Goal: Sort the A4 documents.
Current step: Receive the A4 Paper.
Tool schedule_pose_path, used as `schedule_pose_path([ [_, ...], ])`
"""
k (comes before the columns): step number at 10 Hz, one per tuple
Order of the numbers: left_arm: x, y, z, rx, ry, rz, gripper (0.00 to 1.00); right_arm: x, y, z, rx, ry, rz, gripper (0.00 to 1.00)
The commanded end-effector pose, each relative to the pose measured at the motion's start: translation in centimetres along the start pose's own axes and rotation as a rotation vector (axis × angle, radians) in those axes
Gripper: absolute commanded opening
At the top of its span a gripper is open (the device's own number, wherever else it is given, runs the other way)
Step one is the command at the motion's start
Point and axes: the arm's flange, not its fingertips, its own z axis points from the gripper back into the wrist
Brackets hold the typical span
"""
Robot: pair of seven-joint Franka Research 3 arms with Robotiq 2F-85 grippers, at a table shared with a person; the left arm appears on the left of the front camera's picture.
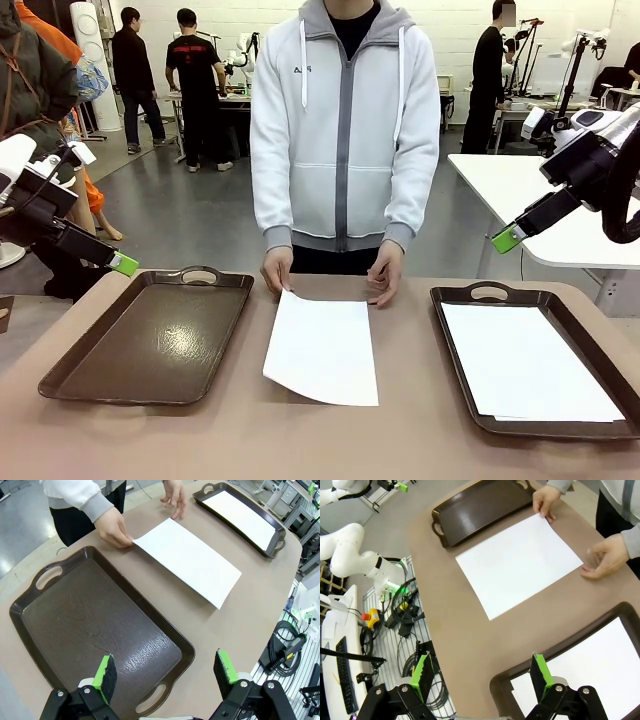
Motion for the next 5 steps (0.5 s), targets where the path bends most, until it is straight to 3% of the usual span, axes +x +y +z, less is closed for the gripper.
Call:
schedule_pose_path([
  [1,-0.13,0.24,-0.06,-0.017,-0.011,-0.013,1.0,0.01,0.06,0.07,0.008,-0.005,0.005,1.0],
  [5,-0.13,0.24,-0.06,-0.017,-0.011,-0.013,1.0,0.01,0.06,0.07,0.008,-0.005,0.005,1.0],
])
